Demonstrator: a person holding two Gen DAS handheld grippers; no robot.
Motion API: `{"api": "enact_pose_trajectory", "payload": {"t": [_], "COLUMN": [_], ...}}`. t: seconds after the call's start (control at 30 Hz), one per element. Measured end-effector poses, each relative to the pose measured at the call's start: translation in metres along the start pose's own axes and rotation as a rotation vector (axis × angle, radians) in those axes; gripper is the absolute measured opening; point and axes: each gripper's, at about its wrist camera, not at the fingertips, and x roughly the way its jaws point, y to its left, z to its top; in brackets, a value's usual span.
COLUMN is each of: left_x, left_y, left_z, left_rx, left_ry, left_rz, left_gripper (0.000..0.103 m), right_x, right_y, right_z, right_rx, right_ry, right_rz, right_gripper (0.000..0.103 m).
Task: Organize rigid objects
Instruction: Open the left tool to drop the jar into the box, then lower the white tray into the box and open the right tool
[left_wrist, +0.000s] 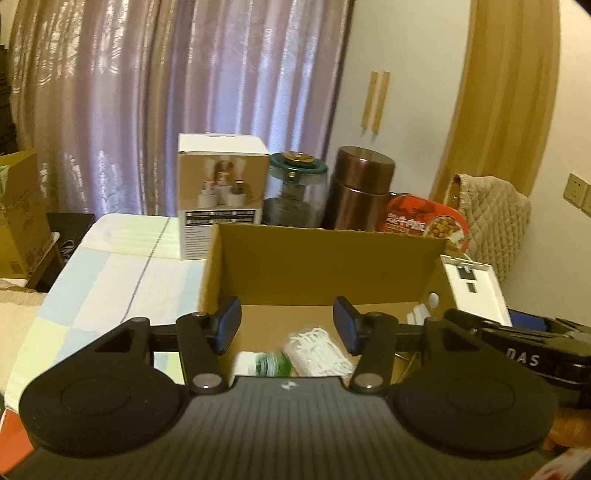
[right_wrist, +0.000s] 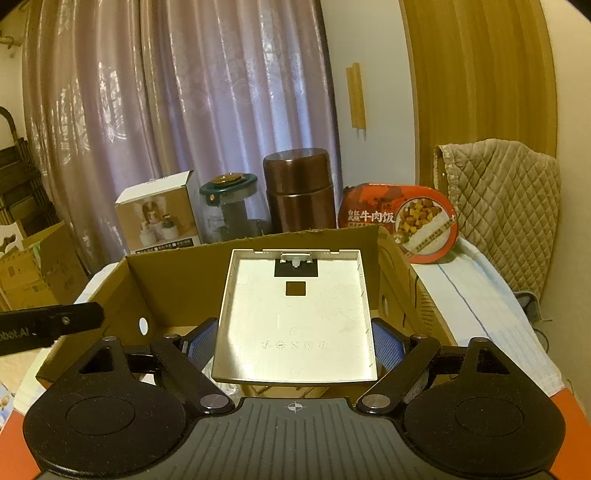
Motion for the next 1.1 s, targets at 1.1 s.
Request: {"api": "enact_pose_trajectory", "payload": {"t": [1.1], "left_x": [0.0], "left_y": [-0.013], "left_z": [-0.005], "left_rx": [0.043], "left_ry": [0.022], "left_rz": [-0.014], "left_gripper": [0.053], "right_x": [0.002], "right_y": [0.002], "right_z": [-0.002], "right_rx": [0.008], "right_ry": [0.005], "right_rz": [0.002], "right_gripper": [0.083]}}
